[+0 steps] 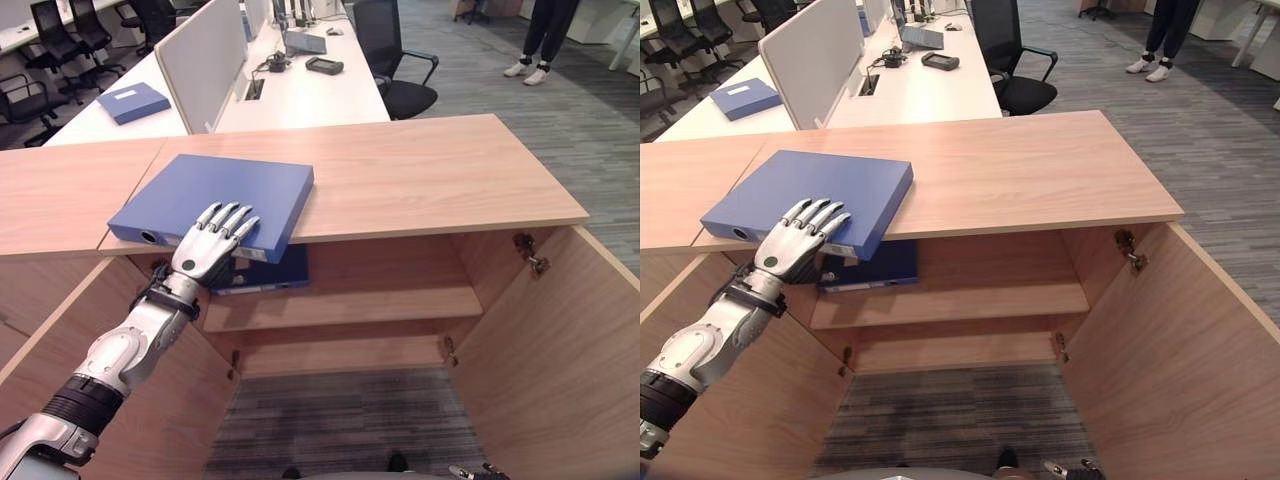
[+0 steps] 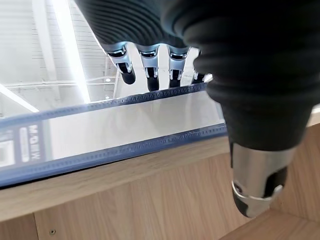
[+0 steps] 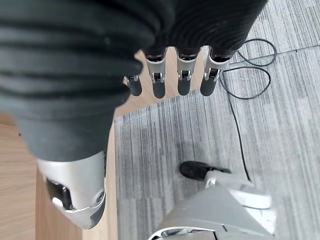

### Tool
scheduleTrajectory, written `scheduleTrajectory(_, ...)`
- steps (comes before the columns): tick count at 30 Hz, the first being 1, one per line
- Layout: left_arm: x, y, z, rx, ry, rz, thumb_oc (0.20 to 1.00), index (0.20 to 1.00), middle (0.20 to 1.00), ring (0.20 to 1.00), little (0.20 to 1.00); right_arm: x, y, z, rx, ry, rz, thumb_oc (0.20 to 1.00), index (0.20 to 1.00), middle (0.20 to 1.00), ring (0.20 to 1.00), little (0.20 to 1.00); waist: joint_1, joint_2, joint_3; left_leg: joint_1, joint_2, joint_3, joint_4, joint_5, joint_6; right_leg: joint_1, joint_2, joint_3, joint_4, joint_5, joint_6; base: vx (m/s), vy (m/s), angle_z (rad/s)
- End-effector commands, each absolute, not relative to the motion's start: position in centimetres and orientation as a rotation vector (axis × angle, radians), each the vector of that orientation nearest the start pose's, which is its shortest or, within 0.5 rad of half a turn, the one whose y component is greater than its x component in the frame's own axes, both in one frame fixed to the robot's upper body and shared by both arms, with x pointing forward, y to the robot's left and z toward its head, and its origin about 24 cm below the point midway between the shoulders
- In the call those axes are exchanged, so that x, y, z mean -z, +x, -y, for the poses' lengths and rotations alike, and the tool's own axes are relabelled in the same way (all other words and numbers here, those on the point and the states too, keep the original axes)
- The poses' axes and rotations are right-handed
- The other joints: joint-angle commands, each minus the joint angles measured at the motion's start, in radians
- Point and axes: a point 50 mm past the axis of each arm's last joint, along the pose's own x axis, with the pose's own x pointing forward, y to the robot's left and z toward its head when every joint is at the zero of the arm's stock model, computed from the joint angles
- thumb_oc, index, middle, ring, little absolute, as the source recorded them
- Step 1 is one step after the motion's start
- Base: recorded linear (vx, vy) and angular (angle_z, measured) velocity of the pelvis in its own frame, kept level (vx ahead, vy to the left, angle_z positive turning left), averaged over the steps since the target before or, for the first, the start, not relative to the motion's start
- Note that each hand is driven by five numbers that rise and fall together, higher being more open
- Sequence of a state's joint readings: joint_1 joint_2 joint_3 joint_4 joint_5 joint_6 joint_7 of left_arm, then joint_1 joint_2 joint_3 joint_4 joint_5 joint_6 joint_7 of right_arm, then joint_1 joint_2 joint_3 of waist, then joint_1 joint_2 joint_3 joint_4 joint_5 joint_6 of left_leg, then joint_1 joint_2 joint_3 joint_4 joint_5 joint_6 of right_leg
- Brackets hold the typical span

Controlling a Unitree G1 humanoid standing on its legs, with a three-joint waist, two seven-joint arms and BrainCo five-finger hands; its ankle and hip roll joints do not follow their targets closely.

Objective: Put the empty folder in the office cabinet

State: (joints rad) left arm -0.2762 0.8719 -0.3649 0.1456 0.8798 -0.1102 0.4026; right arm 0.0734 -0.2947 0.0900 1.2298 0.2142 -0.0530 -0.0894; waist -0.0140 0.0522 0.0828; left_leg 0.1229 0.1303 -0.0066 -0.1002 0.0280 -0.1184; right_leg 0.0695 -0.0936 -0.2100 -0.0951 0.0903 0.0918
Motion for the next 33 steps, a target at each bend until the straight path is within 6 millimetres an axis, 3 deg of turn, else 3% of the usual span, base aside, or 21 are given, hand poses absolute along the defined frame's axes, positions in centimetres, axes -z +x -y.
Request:
scheduleTrajectory(1,-16.5,30.9,-23.1,-0.104,1.764,0.653,1.0,1.0,1.0,1.0,1.0,15.3,7.6,27.3,0.328,-0.228,-1.215,1.0,1.0,1.0,1.0,1.0,0.0,-0.014,0.03,0.01,0.028,0.006,0.013,-0.072,-0.05,0.083,-0.026,0.035,0.008,-0.148,0.094,0.0,0.0,0.0)
scheduleTrajectory(27,-15.5,31.7,-23.2,-0.103,1.767,0.589,1.0,1.0,1.0,1.0,1.0,15.3,7.7,27.4,0.35,-0.208,-1.21,1.0,1.0,1.0,1.0,1.0,-0.012,-0.022,0.027,0.019,0.03,0.013,0.013,-0.076,-0.048,0.085,-0.027,0.046,0.008,-0.149,0.095,0.0,0.0,0.0)
scheduleTrajectory(28,-15.5,31.7,-23.3,-0.103,1.766,0.584,0.934,0.934,0.934,0.934,0.934,15.3,7.7,27.4,0.354,-0.205,-1.21,1.0,1.0,1.0,1.0,1.0,-0.012,-0.022,0.027,0.019,0.03,0.015,0.013,-0.076,-0.048,0.084,-0.027,0.046,0.008,-0.149,0.095,0.0,0.0,0.0)
scheduleTrajectory(29,-15.4,31.8,-23.3,-0.105,1.766,0.582,0.2,0.2,0.2,0.2,0.2,15.3,7.7,27.3,0.354,-0.203,-1.208,1.0,1.0,1.0,1.0,1.0,-0.012,-0.022,0.027,0.019,0.031,0.015,0.013,-0.076,-0.048,0.084,-0.027,0.047,0.008,-0.149,0.095,0.0,0.0,0.0)
scheduleTrajectory(33,-15.3,31.8,-23.1,-0.106,1.757,0.581,0.2,0.2,0.2,0.2,0.2,15.3,7.5,27.3,0.363,-0.193,-1.214,1.0,1.0,1.0,1.0,1.0,-0.015,-0.023,0.026,0.017,0.03,0.013,0.013,-0.076,-0.048,0.084,-0.027,0.048,0.008,-0.152,0.094,0.0,0.0,0.0)
